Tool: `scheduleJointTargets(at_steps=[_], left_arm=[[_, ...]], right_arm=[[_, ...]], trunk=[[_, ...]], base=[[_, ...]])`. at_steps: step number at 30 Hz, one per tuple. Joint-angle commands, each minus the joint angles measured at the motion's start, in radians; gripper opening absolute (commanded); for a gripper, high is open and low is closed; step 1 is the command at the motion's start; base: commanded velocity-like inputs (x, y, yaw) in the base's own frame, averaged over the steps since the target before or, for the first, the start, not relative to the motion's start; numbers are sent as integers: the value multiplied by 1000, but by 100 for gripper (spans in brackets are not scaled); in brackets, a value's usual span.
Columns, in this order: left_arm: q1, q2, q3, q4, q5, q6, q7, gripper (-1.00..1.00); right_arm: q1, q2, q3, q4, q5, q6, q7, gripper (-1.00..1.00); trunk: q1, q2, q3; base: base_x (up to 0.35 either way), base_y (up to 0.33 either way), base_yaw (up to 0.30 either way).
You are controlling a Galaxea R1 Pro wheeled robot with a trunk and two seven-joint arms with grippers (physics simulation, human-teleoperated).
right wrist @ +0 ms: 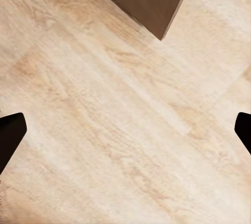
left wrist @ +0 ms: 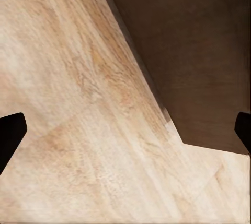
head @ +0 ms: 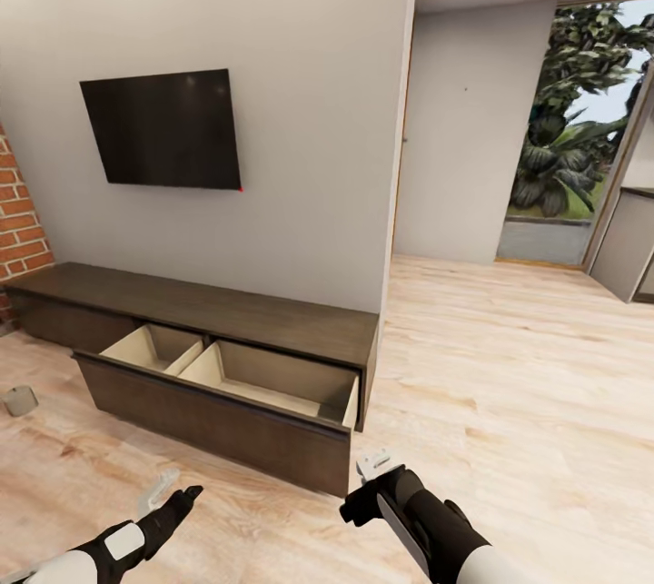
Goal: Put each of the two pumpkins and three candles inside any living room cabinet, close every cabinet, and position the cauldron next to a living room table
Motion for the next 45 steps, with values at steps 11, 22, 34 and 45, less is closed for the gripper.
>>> scheduleJointTargets(at_steps=[11,22,34,45], left_arm=[[-1,-20,3,3,-102,3,-4,100],[-1,-24,3,3,-107,3,-3,100],[-1,-29,4,3,-107,3,-1,100],[-1,-29,4,3,-107,2,1,100]], right_arm=[[0,0,6,11,-5,-19,-1,100],[3,2,8,39,-4,-22,-2,100],[3,4,9,91,-4,-82,-2,100],[3,5,16,111,-5,-85,-2,100]], trunk=[[-42,77,36],[-85,154,79],[-131,238,127],[-173,315,171]], base=[[0,0,211],[0,0,265],[0,0,258],[0,0,258]])
